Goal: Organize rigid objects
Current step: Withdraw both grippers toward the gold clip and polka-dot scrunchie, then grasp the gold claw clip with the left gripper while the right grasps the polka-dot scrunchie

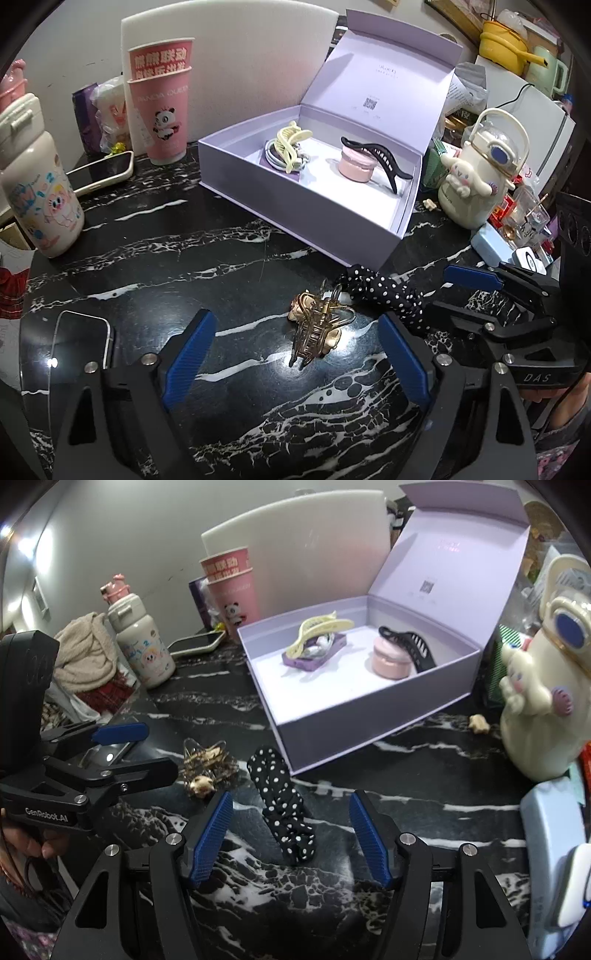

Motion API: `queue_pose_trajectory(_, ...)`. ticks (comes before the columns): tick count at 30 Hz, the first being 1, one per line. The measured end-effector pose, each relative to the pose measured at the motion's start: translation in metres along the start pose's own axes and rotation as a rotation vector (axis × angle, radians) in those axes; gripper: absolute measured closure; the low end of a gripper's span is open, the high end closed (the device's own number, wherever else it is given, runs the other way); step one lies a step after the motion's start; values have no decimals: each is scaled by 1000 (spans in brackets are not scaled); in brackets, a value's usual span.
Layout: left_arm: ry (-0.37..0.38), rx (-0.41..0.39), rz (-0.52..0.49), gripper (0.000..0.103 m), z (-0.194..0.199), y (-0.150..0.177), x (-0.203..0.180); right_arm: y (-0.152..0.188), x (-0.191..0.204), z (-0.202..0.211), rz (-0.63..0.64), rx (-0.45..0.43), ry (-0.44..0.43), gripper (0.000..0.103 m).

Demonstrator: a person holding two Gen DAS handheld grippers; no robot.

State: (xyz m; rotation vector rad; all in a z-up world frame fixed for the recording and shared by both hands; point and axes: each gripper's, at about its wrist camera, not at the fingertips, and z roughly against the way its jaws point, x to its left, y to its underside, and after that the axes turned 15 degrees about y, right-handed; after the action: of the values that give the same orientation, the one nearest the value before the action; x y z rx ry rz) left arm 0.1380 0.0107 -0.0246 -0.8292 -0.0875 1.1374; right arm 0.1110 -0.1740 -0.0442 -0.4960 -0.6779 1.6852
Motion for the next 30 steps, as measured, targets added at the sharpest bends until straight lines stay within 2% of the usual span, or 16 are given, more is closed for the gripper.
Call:
queue_pose_trajectory(3,10,10,0,16,-7,1,1,1,2,-8,14,11,-9,38)
queue_pose_trajectory(5,25,13,6,18,-10,1,1,1,4,-14,21,23,-17,44)
queue_pose_trajectory(8,34,21,10,25,-15,0,3,1,5,-20,30,36,-21,48)
queue_pose_trajectory(17,47,66,13,37,-30,0,6,-2,9,-31,63,65,-40,58)
queue_pose_trajectory(22,59,80,18,37,-36,1,9,-3,14,-33,82,71,-39,61)
queue_pose_trajectory(25,55,68,16,37,-36,0,10,-3,16,-34,90,70,-35,70)
queue_pose_trajectory(27,53,63,16,42,-37,-1,11,-3,16,-33,91,67,-33,75)
queue_pose_trajectory(30,44,62,5,59,-38,-2,10,-2,15,-33,87,68,-35,79)
